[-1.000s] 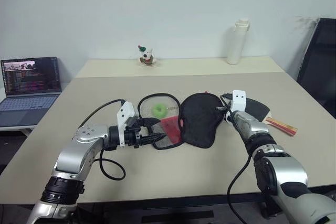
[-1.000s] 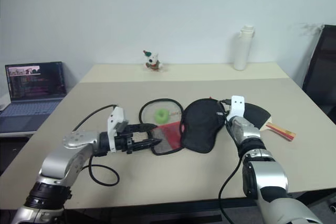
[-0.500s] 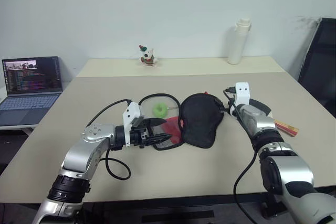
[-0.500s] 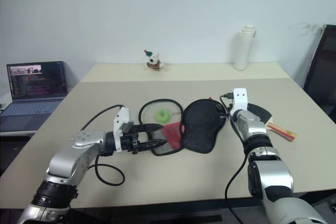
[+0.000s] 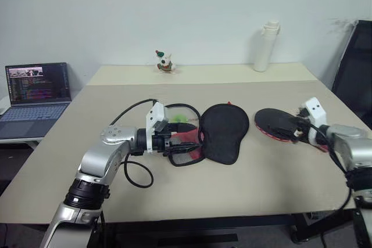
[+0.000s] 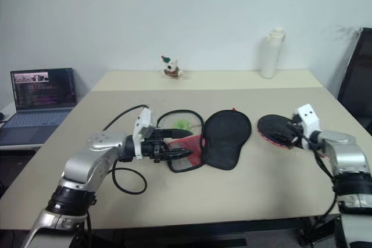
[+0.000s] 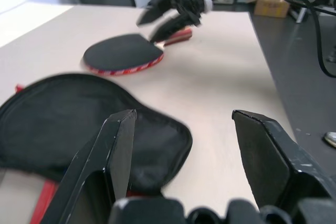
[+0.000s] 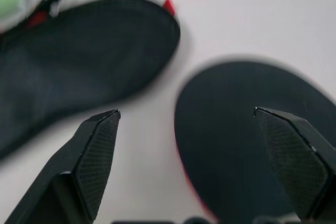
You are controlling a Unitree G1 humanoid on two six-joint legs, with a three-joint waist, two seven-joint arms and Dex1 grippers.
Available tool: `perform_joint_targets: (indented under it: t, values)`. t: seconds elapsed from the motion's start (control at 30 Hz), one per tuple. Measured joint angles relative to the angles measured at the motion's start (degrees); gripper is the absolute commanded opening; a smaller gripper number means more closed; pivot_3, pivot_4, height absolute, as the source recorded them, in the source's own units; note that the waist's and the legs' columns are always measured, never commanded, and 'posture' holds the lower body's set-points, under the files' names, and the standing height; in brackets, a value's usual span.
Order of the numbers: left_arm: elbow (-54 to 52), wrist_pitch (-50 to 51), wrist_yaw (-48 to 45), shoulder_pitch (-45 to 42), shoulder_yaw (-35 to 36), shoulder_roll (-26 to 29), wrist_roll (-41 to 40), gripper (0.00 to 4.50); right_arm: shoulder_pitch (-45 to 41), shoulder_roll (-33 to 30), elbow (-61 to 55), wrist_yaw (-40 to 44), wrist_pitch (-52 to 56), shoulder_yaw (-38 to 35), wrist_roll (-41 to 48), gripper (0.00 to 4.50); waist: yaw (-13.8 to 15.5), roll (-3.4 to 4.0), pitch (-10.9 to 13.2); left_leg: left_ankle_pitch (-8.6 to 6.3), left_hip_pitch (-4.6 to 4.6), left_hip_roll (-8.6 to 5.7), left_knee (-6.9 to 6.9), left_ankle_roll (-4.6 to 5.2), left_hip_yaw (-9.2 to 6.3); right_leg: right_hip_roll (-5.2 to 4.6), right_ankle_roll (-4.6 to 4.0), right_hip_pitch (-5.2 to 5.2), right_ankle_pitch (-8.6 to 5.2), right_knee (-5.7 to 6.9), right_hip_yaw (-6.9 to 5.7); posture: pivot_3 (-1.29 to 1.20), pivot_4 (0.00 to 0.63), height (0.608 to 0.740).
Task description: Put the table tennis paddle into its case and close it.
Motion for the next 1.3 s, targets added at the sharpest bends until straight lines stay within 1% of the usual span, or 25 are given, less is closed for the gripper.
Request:
perform_joint_targets:
  t: [0.13, 0.33, 0.43, 0.6, 0.77, 0.87, 0.97, 1.13, 1.2, 1.3]
  values:
    - [1.4, -0.8, -0.9, -0.2, -1.1, -0.5, 0.6, 3.2, -1.9, -3.5, 10.5, -0.3, -1.3, 0.3, -2.7, 4.46, -0.4, -0.02, 0.0, 0.0, 0.07, 0.01, 0.0, 0.0, 0.2, 0.0, 0.0, 0.0, 0.0, 0.02, 0.04, 0.0, 0.15, 0.74]
    - [2.9, -1.8, -2.0, -1.1, -2.0, -1.3, 1.4, 3.2, -11.8, -3.4, 28.3, -1.8, -7.6, 4.8, -9.3, 4.46, -0.5, -0.05, 0.0, 0.0, 0.19, 0.03, -0.02, 0.0, 0.47, 0.03, 0.0, -0.01, 0.0, 0.07, 0.14, 0.0, 0.15, 0.74]
    - [3.0, -2.2, -2.1, -1.3, -2.0, -1.3, 1.7, 3.2, -14.5, -3.0, 34.9, -3.2, -11.5, 6.8, -12.6, 4.46, -0.3, -0.05, 0.0, 0.0, 0.13, 0.02, -0.02, 0.0, 0.45, 0.0, 0.0, -0.01, 0.0, 0.02, 0.15, 0.0, 0.15, 0.74]
    - [2.9, -2.3, -2.1, -1.3, -2.0, -1.2, 2.0, 3.2, -16.3, -2.0, 41.2, -6.2, -16.7, 7.9, -15.8, 4.46, -0.3, -0.06, 0.0, 0.0, 0.12, 0.01, 0.01, 0.0, 0.47, -0.03, 0.02, 0.02, 0.01, 0.0, 0.17, 0.0, 0.15, 0.74]
    - [2.9, -2.3, -2.1, -0.7, -1.9, 0.2, 2.1, 3.2, -16.6, -1.8, 43.2, -6.2, -16.9, 7.4, -16.0, 4.46, -0.3, -0.06, 0.0, 0.0, 0.28, 0.01, 0.03, -0.01, 0.44, -0.03, 0.02, 0.17, 0.01, 0.02, 0.17, 0.0, 0.15, 0.74]
    - [2.9, -2.3, -2.0, -0.5, -1.8, 0.5, 2.1, 3.2, -16.8, -1.9, 43.4, -5.2, -16.1, 7.4, -16.0, 3.89, -0.3, -0.09, 0.0, 0.0, 0.28, 0.01, 0.03, -0.01, 0.42, -0.03, 0.01, 0.18, 0.01, 0.02, 0.17, 0.0, 0.15, 0.74]
    - [2.9, -2.4, -2.1, -0.5, -1.8, 0.7, 2.2, 3.2, -17.0, -2.0, 43.3, -2.4, -14.7, 7.3, -16.0, 2.98, -0.1, -0.09, 0.0, 0.0, 0.27, 0.01, 0.03, -0.01, 0.41, -0.02, 0.01, 0.18, 0.01, 0.02, 0.17, 0.0, 0.15, 0.74]
    - [2.9, -3.4, -2.1, -0.5, -1.8, 0.9, 2.3, 3.2, -17.4, -3.0, 42.3, 2.4, -9.8, 7.3, -15.9, 1.28, -0.1, -0.09, 0.0, 0.0, 0.25, 0.02, 0.01, 0.0, 0.41, -0.03, 0.0, 0.15, 0.01, 0.01, 0.17, 0.0, 0.15, 0.74]
    - [3.0, -3.6, -2.1, -0.5, -1.8, 0.9, 2.4, 3.2, -17.4, -3.2, 41.4, 3.6, -7.5, 7.3, -15.8, 1.22, -0.1, -0.09, 0.0, 0.0, 0.24, 0.02, 0.01, -0.01, 0.41, -0.03, 0.0, 0.14, 0.01, 0.02, 0.16, 0.0, 0.15, 0.74]
    - [3.3, -4.4, -2.0, -0.5, -1.8, 0.8, 2.6, 3.2, -16.8, -3.2, 38.2, 3.3, -3.4, 6.6, -15.2, 1.22, -0.1, -0.08, 0.0, 0.0, 0.21, 0.02, 0.01, -0.01, 0.42, -0.03, 0.0, 0.11, 0.01, 0.03, 0.17, 0.0, 0.15, 0.74]
